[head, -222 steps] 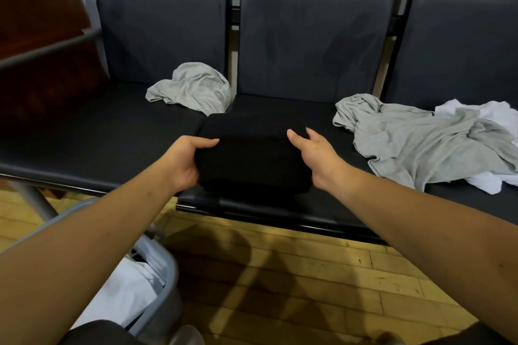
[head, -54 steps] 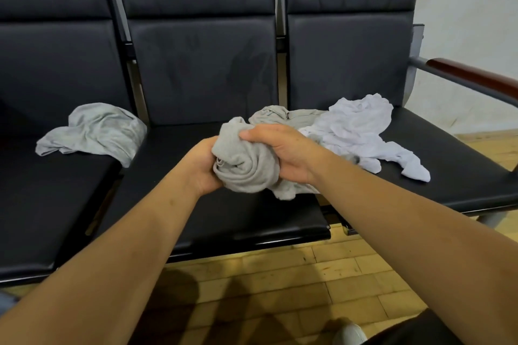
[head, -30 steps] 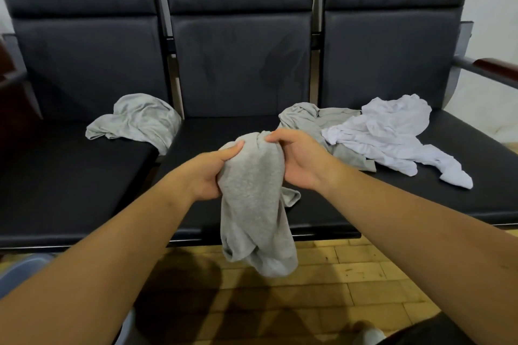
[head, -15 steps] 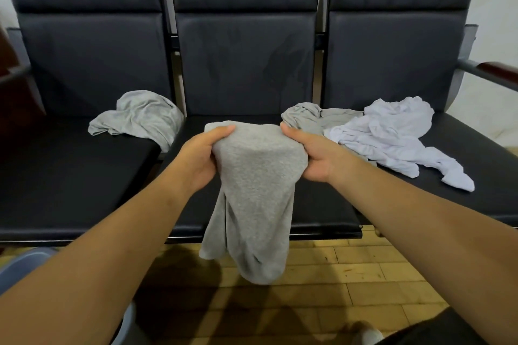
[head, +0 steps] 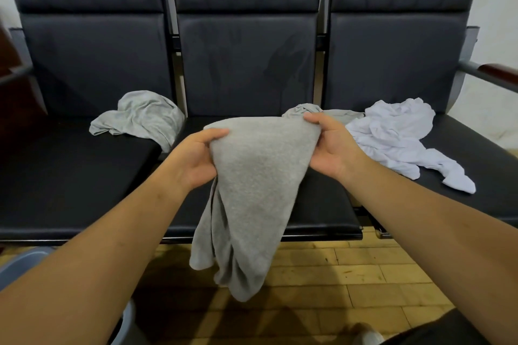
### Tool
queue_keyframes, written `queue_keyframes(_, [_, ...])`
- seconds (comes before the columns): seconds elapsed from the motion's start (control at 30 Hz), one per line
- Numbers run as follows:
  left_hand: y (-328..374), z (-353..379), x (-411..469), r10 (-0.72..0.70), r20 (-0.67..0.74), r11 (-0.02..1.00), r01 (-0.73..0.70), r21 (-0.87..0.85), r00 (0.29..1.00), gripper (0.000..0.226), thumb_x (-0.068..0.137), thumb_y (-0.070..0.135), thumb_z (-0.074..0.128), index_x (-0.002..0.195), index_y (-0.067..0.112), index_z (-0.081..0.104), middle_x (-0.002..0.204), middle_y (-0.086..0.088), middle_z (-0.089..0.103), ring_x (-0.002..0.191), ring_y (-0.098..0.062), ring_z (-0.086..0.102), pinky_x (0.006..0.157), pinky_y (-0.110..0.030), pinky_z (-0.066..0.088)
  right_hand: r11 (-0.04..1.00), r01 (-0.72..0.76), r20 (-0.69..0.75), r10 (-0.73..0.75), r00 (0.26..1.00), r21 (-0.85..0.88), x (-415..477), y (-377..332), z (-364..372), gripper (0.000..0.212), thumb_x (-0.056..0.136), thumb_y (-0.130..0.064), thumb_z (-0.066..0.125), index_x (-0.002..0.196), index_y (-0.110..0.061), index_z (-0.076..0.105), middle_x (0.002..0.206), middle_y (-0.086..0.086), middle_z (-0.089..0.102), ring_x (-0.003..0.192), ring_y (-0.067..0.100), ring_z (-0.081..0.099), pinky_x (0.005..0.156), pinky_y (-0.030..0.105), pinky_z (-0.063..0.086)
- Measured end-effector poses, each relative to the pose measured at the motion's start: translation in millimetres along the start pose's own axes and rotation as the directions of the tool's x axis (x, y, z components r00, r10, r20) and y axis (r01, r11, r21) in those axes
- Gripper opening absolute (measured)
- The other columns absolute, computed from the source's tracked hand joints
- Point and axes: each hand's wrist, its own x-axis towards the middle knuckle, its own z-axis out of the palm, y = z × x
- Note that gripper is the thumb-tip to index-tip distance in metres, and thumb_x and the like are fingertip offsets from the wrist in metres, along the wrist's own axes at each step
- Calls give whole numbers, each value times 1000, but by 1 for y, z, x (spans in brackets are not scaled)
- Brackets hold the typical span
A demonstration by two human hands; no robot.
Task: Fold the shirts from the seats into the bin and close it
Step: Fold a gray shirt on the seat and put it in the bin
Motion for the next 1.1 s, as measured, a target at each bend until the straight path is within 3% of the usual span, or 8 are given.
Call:
queue_keyframes(0.1, [4, -1, -3, -58, 39, 998, 59, -21, 998, 42, 93, 40, 63, 124, 11, 68, 120, -12, 72, 106, -26, 71, 92, -41, 54, 1000, 31, 70, -31, 997, -2, -1, -7, -3, 28, 93, -20, 62, 119, -12, 58, 120, 10, 65, 113, 26, 64, 98, 40, 52])
queue_keyframes(0.23, [7, -12, 0, -34, 4, 999, 34, -29, 999, 23, 100, 30, 56, 112, 13, 67, 96, -7, 76, 84, -22, 75, 78, -38, 57, 986, 29, 39, -22, 999, -167, 5, -14, -21, 29, 93, -12, 60, 121, -6, 59, 124, 13, 63, 121, 27, 60, 105, 40, 48])
queue_keyframes(0.4, [9, -36, 6, 57, -129, 971, -86, -223, 990, 39, 106, 23, 42, 134, -3, 52, 126, -23, 66, 115, -36, 67, 96, -49, 51, 807, -11, -114, -70, 991, -591, 10, -15, -36, 9, 86, -6, 71, 86, -10, 63, 93, 5, 66, 91, 19, 64, 79, 34, 56])
queue_keyframes(0.63, [12, -60, 14, 156, -373, 890, -294, -349, 915, 43, 100, 13, 54, 142, 6, 50, 128, -18, 66, 113, -35, 67, 98, -51, 53, 860, 106, -182, -223, 958, -499, 8, -22, -39, 56, 84, 13, 66, 128, -21, 61, 123, 11, 64, 110, 27, 66, 75, 35, 61])
queue_keyframes(0.8, [18, -57, 9, 252, -262, 887, -331, -322, 932, 35, 102, 23, 53, 132, 6, 57, 125, -14, 69, 114, -29, 68, 100, -46, 52, 818, 424, -170, -516, 839, -389, 10, -31, -28, 43, 87, 5, 67, 123, -17, 57, 118, 11, 68, 105, 21, 69, 85, 35, 59])
queue_keyframes(0.9, [19, -57, 9, 239, -248, 946, -283, -157, 939, 42, 99, 20, 59, 137, 6, 54, 126, -13, 69, 114, -27, 68, 103, -44, 51, 949, 13, -241, -93, 966, -314, 10, -25, -22, 31, 89, -12, 71, 119, -10, 66, 123, 12, 69, 104, 23, 71, 83, 39, 61])
queue_keyframes(0.97, [18, -59, 7, 220, -302, 960, -260, -102, 928, 47, 95, 14, 65, 140, 5, 52, 125, -14, 69, 111, -27, 70, 102, -43, 53, 878, -311, -265, 223, 938, -363, 5, -17, -23, 30, 86, -17, 71, 114, -8, 70, 111, 10, 74, 98, 23, 72, 81, 40, 61])
queue_keyframes(1.1, [23, -57, -2, 238, -333, 971, -233, 56, 912, 43, 94, 15, 67, 134, 5, 56, 124, -13, 69, 110, -25, 70, 99, -41, 54, 835, -320, -354, 163, 921, -447, 1, -23, -19, 35, 86, -2, 71, 121, -5, 63, 109, 13, 70, 94, 27, 70, 74, 42, 62])
